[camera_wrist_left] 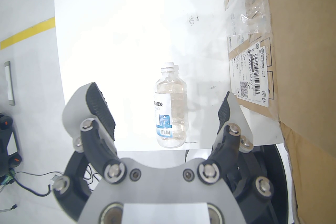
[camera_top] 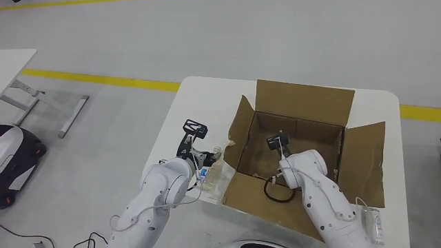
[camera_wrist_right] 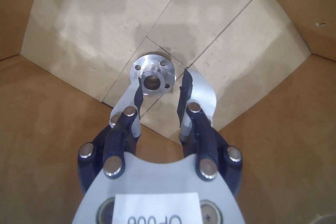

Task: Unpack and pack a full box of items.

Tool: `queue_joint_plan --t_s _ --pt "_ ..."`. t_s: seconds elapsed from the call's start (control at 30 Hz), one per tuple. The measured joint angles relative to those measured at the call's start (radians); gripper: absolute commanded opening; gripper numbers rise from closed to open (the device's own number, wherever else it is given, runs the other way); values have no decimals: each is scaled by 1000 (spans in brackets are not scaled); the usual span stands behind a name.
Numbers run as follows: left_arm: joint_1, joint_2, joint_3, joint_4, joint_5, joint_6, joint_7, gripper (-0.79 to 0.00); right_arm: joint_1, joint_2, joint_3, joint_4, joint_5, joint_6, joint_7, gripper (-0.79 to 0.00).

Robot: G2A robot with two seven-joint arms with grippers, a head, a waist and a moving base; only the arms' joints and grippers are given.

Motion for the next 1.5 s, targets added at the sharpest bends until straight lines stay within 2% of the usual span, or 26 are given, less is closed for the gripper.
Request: queue_joint_plan --t_s 0.3,0.8,1.33,1.5 --pt "0 0 0 0 0 0 0 0 31 -18 -10 65 21 -1 -18 -456" --pt "0 0 0 0 0 0 0 0 9 -21 13 26 12 -27 -3 -471" --pt "0 0 0 0 0 0 0 0 35 -41 9 108 24 -24 -27 -496" --pt "0 0 0 0 0 0 0 0 46 -47 9 135 29 -27 -33 -529"
